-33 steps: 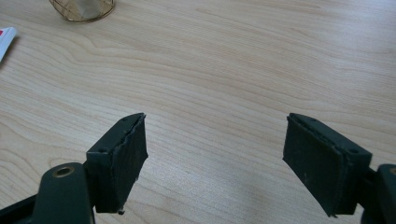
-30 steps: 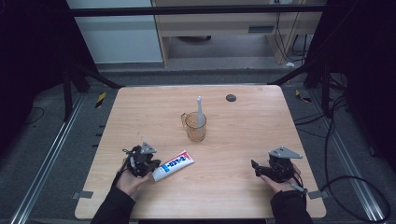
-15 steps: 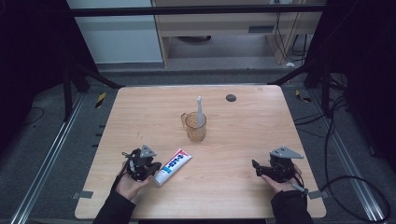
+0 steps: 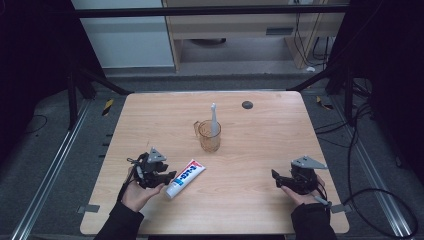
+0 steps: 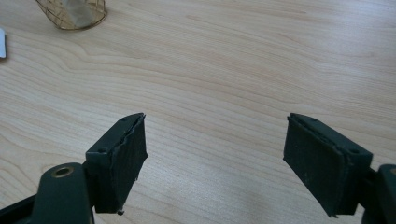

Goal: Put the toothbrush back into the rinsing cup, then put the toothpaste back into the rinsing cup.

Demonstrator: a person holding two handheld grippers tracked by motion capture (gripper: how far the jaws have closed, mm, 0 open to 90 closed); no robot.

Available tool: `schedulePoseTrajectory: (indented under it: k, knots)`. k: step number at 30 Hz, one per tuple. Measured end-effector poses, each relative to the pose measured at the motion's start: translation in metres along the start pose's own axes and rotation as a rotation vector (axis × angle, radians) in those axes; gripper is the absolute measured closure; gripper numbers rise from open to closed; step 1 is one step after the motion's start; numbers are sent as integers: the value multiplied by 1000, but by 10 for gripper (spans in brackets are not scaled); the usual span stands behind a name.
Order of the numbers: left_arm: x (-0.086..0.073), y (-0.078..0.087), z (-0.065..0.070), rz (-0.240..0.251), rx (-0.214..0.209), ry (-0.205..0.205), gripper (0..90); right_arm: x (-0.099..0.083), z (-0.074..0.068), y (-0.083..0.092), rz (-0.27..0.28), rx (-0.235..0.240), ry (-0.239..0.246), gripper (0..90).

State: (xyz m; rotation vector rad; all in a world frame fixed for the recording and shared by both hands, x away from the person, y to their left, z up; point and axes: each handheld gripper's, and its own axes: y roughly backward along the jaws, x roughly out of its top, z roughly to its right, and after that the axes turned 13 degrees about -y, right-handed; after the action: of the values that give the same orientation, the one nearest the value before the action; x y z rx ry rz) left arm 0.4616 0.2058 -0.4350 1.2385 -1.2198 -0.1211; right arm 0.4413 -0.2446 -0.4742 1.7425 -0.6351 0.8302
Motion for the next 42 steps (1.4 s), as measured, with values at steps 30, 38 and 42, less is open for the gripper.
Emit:
schedulePoseTrajectory:
  k: [30,38,42]
  knots:
    - [26,-44,16,-201,-76,-69,372,-1,5,1,-15,10,-5,194]
    - [28,-53,16,-238,-101,-63,388,0,4,-1,-23,10,-1,192]
    - [28,-59,16,-262,-118,-61,405,0,2,-2,-25,13,1,192]
